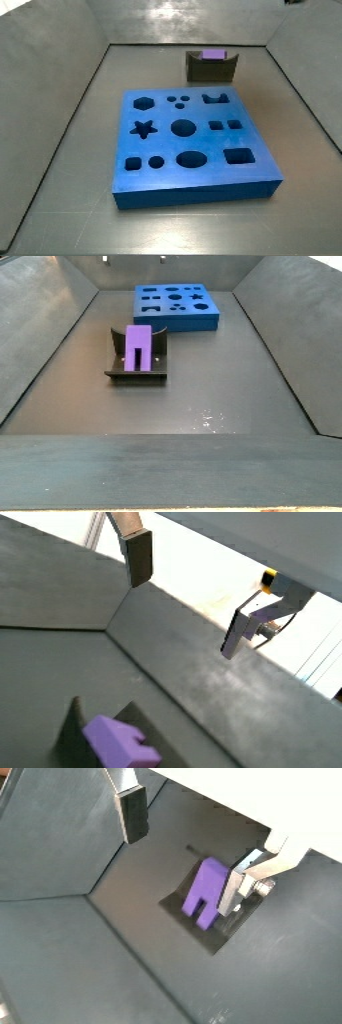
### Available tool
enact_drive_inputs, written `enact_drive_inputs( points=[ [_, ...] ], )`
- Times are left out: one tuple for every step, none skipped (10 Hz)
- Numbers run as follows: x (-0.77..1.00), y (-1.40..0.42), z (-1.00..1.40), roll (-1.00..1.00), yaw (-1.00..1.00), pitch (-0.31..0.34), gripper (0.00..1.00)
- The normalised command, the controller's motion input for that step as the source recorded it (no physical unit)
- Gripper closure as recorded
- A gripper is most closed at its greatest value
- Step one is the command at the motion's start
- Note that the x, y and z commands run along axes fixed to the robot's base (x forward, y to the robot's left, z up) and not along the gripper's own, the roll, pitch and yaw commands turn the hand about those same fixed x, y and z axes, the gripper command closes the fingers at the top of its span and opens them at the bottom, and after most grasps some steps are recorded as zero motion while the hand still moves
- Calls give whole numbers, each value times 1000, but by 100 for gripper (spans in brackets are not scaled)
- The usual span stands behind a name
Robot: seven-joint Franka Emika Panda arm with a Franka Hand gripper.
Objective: Pick up the double-square object. Move up. Place the double-square object on the fixture. Regrasp the double-square object. Move to above the board. Insert the double-square object.
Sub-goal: Regrasp the double-square object.
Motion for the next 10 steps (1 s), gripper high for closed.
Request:
enact_drive_inputs(
  points=[
    [105,-48,-18,738,129,153,0],
    [103,-52,-21,498,153,137,0],
    [104,-47,-19,382,163,125,0],
    [89,-33,-8,237,176,92,0],
    [35,73,-1000,175,113,-6,0],
    [38,71,-1000,159,108,-37,0],
    [46,65,-1000,129,95,-61,0],
    [53,61,-1000,92,77,-73,0],
    [61,60,-1000,73,58,-81,0],
    [70,55,-1000,65,34,-87,0]
  ],
)
